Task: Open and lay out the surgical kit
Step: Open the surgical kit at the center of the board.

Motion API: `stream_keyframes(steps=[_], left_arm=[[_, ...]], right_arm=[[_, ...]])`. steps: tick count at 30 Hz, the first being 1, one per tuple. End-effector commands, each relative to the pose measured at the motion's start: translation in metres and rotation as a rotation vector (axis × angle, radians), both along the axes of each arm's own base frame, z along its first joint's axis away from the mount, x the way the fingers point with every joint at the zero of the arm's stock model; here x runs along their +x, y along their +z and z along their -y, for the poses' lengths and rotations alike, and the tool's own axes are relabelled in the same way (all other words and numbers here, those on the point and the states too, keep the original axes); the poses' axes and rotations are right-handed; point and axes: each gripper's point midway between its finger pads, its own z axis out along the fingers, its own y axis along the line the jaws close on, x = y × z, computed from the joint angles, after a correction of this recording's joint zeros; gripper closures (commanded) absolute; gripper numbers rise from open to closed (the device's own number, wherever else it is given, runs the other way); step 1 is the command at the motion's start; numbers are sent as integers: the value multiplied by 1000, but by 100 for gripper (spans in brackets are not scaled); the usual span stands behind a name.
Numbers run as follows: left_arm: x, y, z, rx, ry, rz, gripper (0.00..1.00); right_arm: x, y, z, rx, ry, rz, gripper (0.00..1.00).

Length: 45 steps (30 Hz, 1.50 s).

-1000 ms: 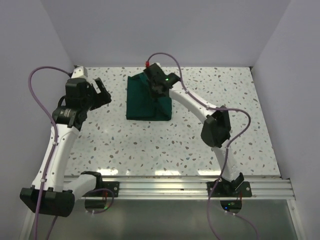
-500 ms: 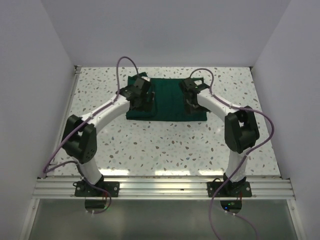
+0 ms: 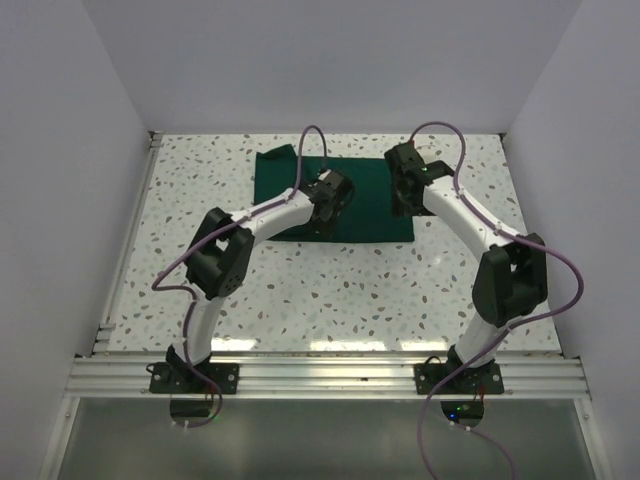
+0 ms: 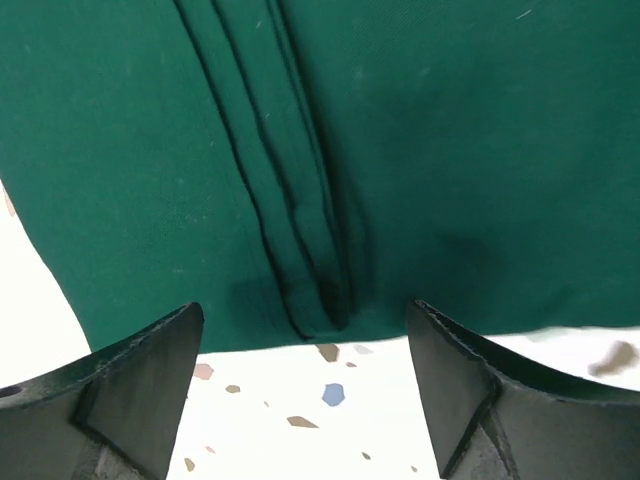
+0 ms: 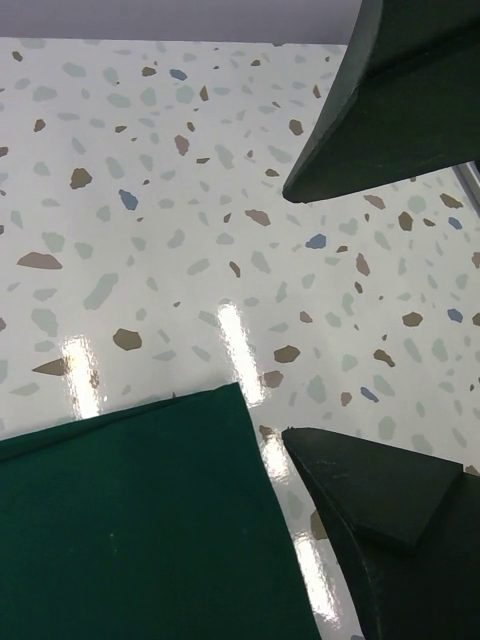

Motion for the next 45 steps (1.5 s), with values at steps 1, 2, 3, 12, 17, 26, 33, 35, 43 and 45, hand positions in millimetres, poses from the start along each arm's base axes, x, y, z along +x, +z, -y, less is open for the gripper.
stream_keyframes(steps=[1, 2, 3, 12, 17, 26, 33, 35, 43, 45], left_arm=[[8, 5, -13, 60, 40, 20, 15], [9, 5, -14, 60, 46, 22, 19], [8, 4, -14, 63, 46, 22, 22], [23, 22, -30, 5, 96, 48, 72], [33, 33, -34, -73, 99, 53, 100], [43, 115, -107, -350, 295, 241, 100], [8, 148, -236, -442, 693, 366, 1], [-5, 128, -238, -416, 703, 306, 0], [-52, 98, -231, -435, 698, 191, 0], [-63, 97, -230, -433, 680, 172, 0]], right_arm=[[-1, 18, 5, -7, -20, 45, 2], [-3, 16, 5, -9, -19, 41, 2], [-3, 15, 6, -13, -20, 35, 2], [-5, 7, 3, -4, -17, 9, 2], [-1, 5, 2, -6, -14, -3, 2], [17, 16, -8, 13, 4, 15, 2], [52, 27, -26, 52, 35, 57, 2], [68, 28, -33, 68, 37, 75, 2], [143, 20, -60, 251, 67, 143, 2], [162, 4, -56, 276, 58, 145, 2]])
